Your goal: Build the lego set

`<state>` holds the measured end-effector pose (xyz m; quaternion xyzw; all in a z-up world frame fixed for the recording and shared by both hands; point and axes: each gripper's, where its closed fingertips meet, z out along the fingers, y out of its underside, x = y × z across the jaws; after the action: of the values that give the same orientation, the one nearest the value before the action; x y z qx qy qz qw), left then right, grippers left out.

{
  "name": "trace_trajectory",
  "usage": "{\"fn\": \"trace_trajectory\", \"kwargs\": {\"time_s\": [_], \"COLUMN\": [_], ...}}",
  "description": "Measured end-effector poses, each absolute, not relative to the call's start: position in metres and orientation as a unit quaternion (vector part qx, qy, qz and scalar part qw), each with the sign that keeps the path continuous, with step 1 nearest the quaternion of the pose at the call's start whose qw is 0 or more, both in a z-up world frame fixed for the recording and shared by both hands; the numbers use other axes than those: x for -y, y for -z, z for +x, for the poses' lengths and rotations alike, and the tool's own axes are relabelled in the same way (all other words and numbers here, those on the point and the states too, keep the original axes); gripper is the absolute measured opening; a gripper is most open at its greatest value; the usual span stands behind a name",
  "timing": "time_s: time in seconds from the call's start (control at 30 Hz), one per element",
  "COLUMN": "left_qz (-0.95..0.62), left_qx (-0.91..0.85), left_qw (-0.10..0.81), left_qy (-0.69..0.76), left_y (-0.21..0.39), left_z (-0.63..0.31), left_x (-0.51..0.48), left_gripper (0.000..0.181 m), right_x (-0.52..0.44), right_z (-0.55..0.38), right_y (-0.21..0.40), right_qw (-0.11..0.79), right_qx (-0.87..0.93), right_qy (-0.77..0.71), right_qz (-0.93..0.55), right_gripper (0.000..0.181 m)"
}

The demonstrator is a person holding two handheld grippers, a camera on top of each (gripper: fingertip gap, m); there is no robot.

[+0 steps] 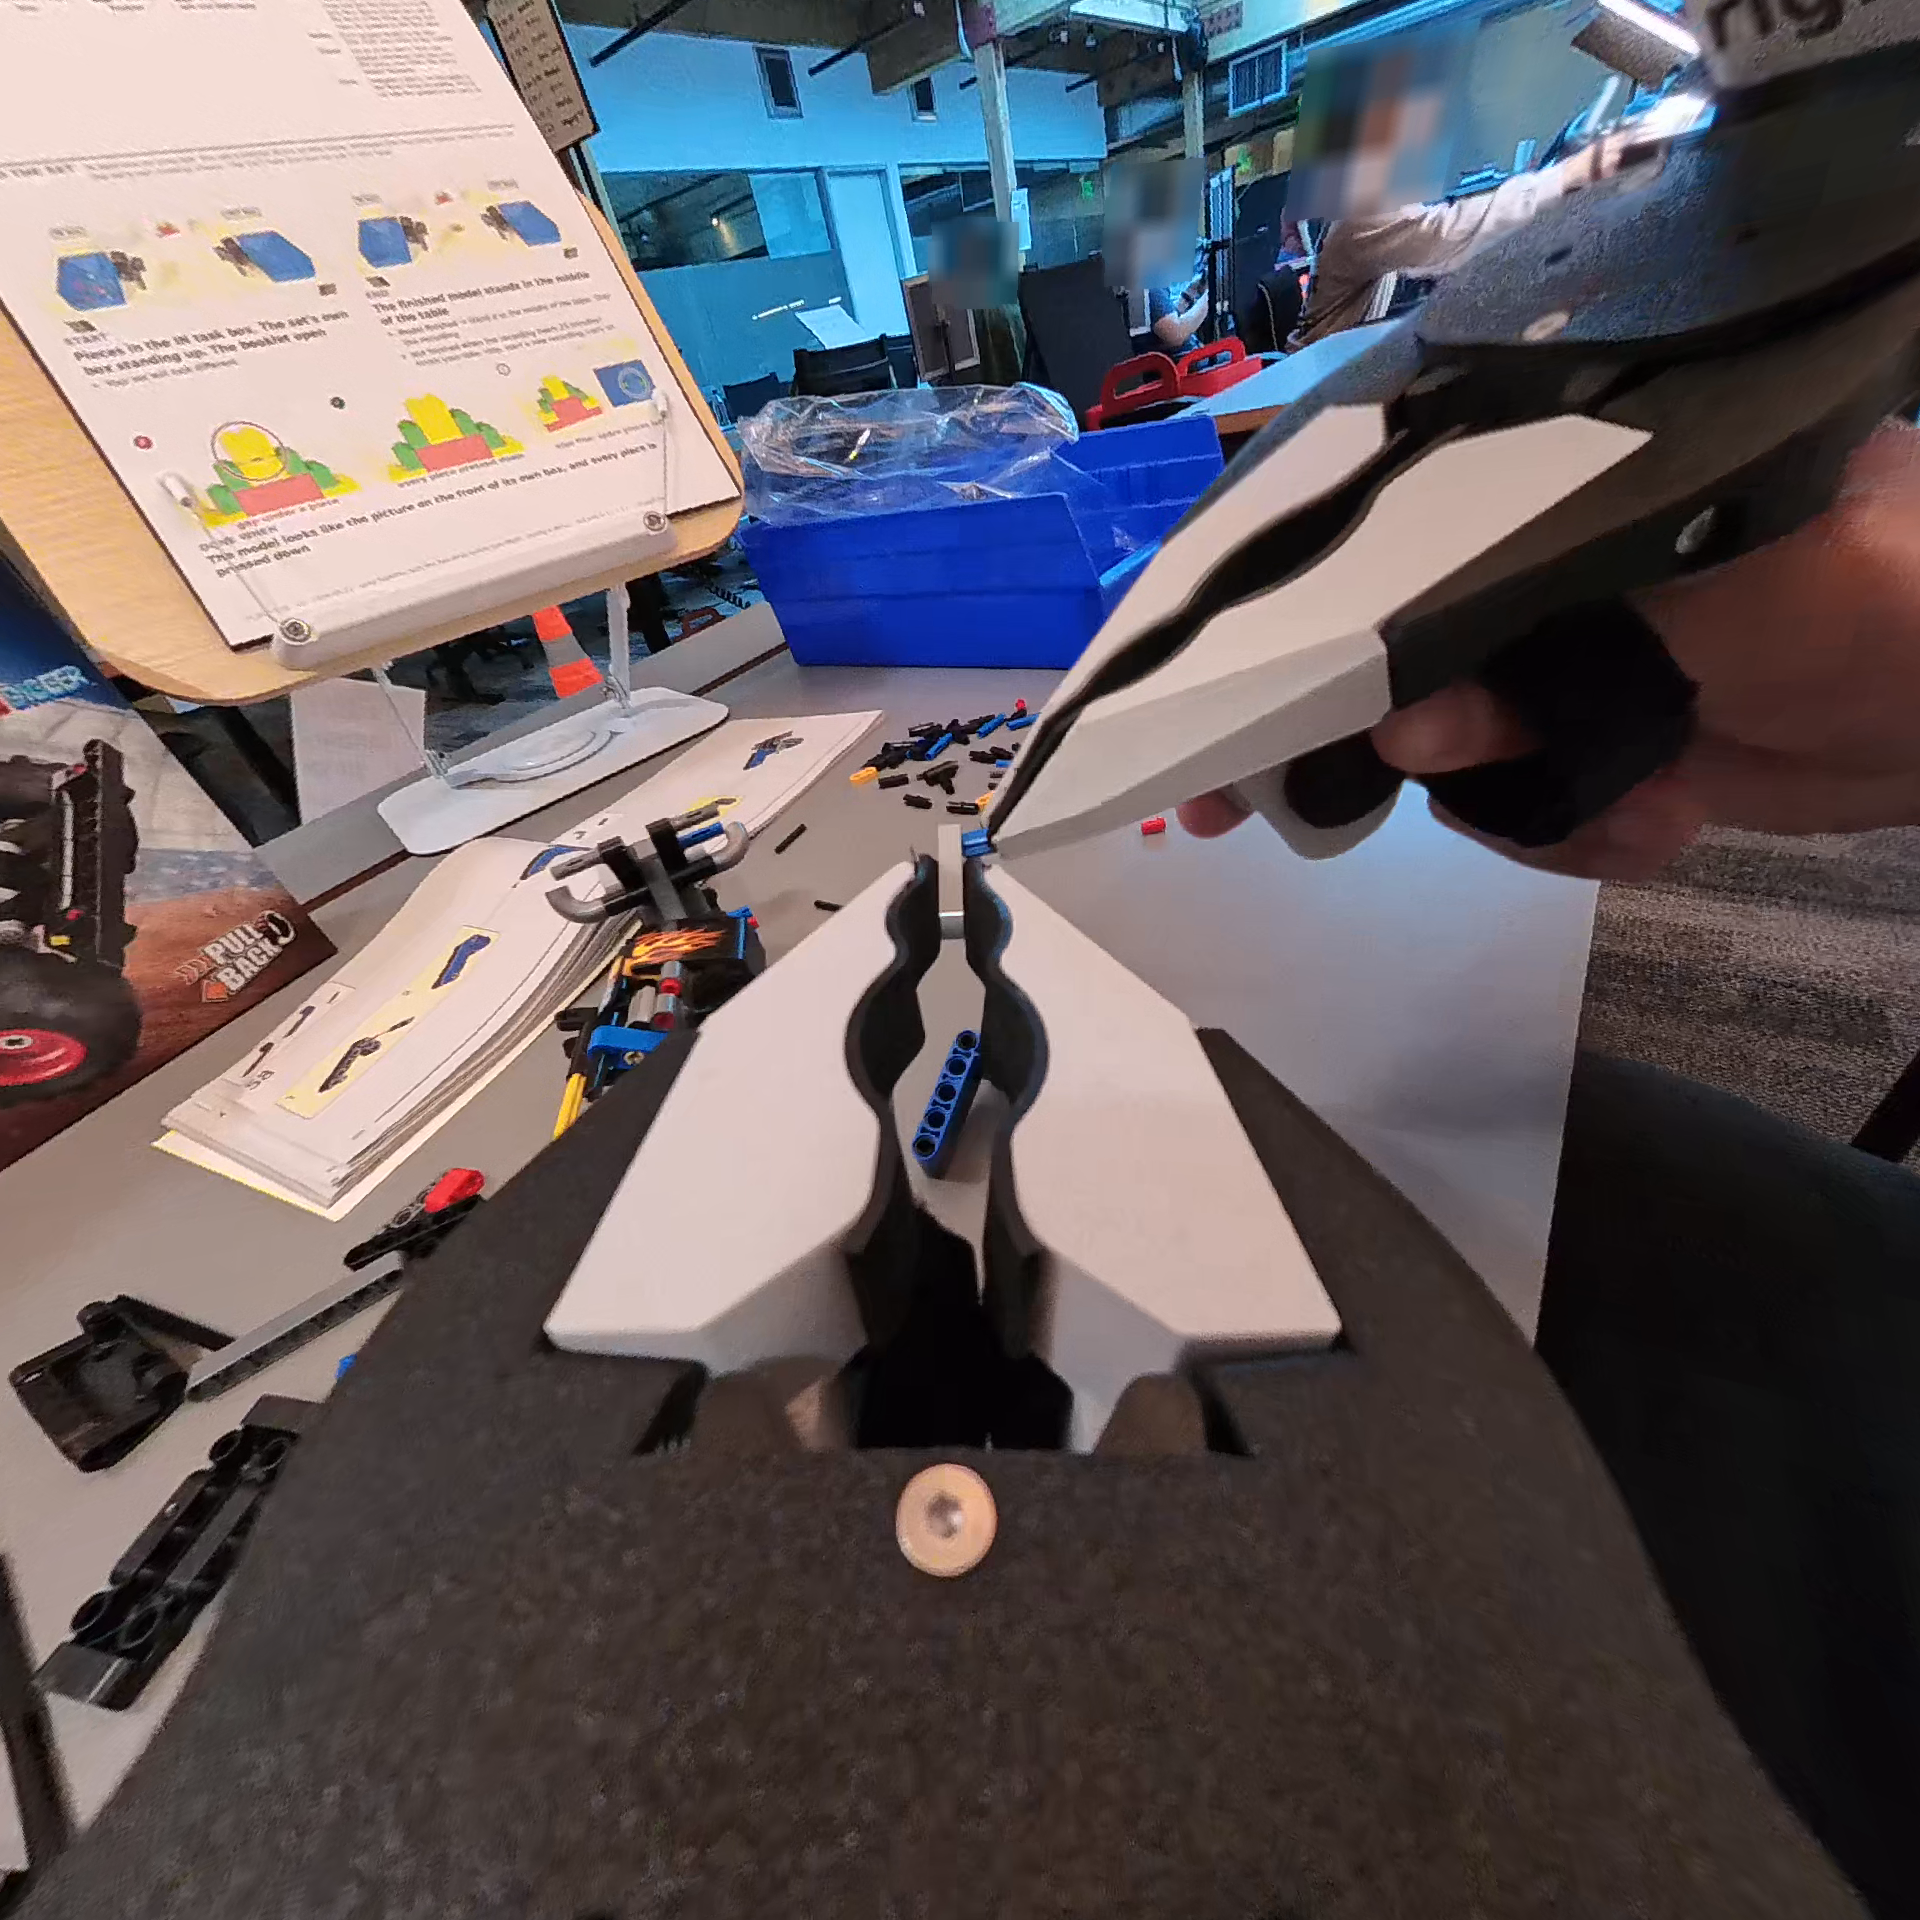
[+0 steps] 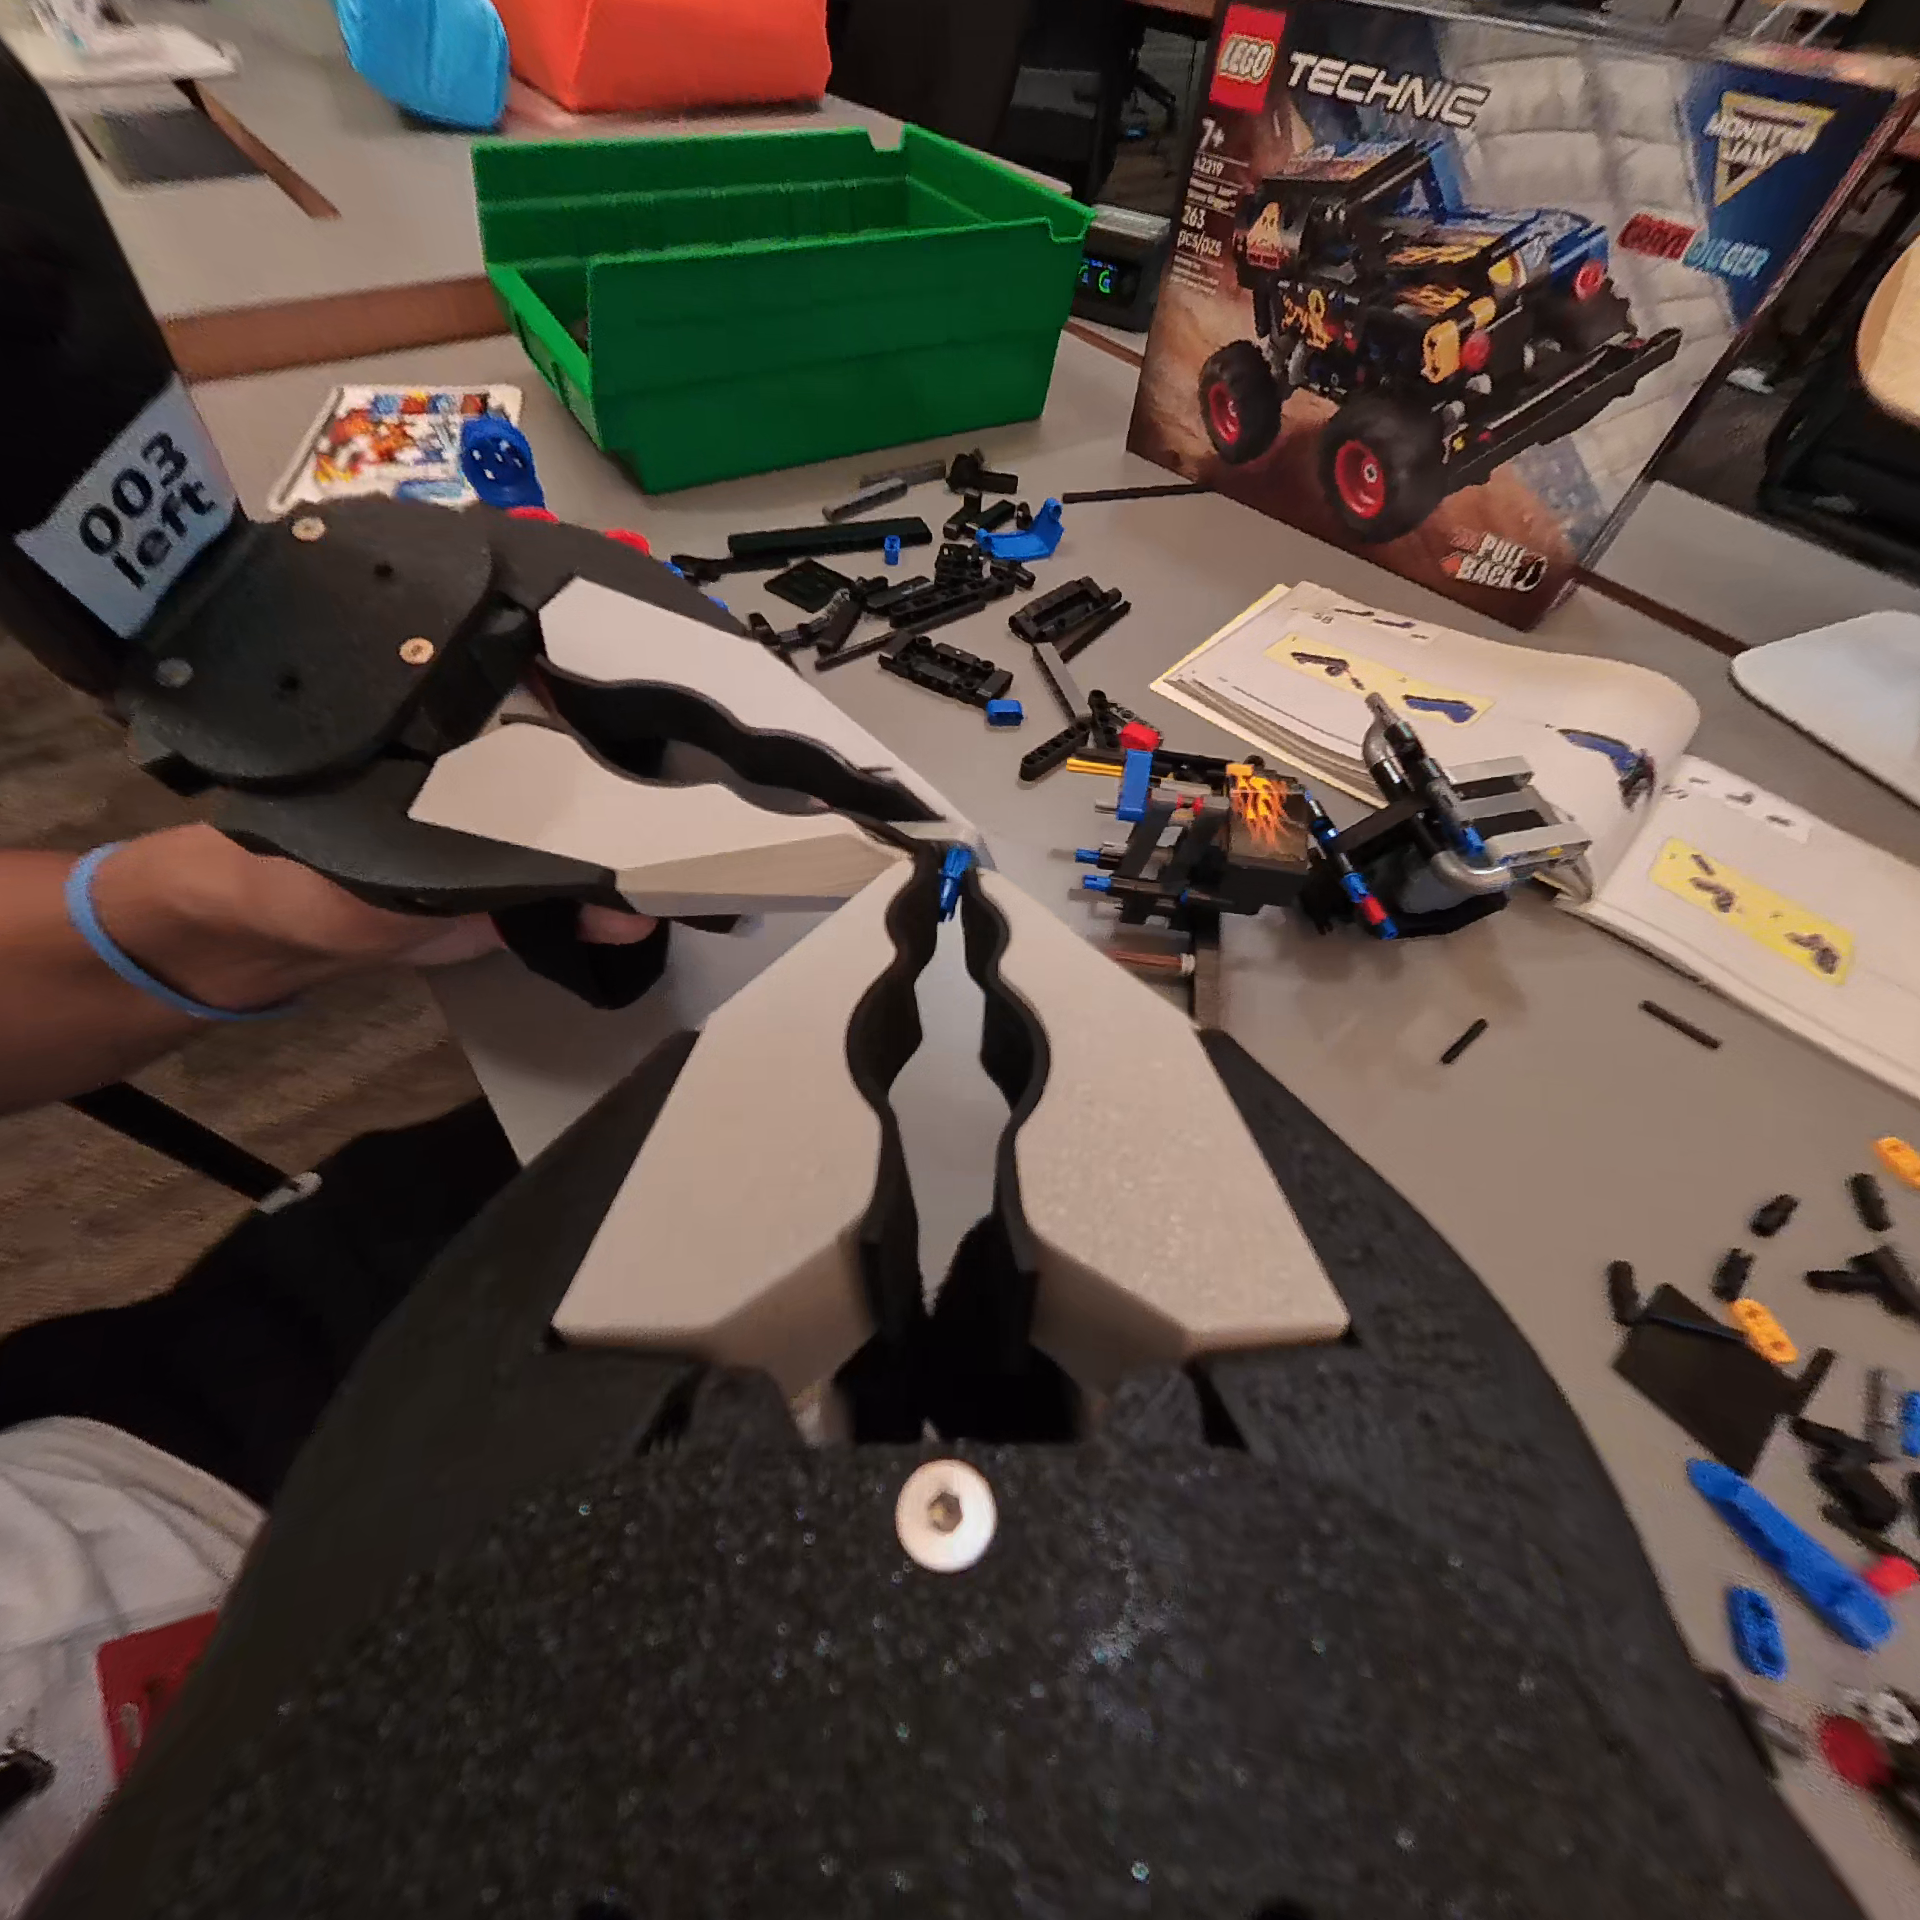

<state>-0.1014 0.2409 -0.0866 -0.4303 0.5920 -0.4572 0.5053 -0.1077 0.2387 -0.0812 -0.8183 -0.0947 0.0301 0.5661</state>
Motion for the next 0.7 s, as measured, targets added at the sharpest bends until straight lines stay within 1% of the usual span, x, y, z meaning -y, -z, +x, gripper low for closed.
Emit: {"fn": "trace_trajectory", "kwargs": {"time_s": [0.03, 0.23, 0.5, 0.7], "left_qz": [-0.431, -0.434, -0.443, -0.422], "left_qx": [-0.591, -0.587, -0.577, -0.598], "left_qw": [0.505, 0.505, 0.502, 0.523], "left_qy": [0.458, 0.461, 0.468, 0.437], "left_y": [0.0865, 0.0858, 0.0842, 0.0879], "left_z": [-0.1014, -0.1014, -0.1014, -0.1007], "left_x": [-0.241, -0.2427, -0.2455, -0.2428], "left_gripper": [0.002, 0.002, 0.002, 0.002], "right_x": [-0.2389, -0.2408, -0.245, -0.2424], "right_z": [-0.1074, -0.1079, -0.1092, -0.1089], "right_y": [0.0807, 0.0796, 0.0801, 0.0819], "right_qw": [0.57, 0.582, 0.609, 0.595], "right_qx": [0.087, 0.07, 0.01, 0.004], "right_qy": [-0.04, -0.051, -0.113, -0.145], "right_qz": [-0.816, -0.809, -0.785, -0.791], "right_gripper": [0.003, 0.003, 0.003, 0.003]}}
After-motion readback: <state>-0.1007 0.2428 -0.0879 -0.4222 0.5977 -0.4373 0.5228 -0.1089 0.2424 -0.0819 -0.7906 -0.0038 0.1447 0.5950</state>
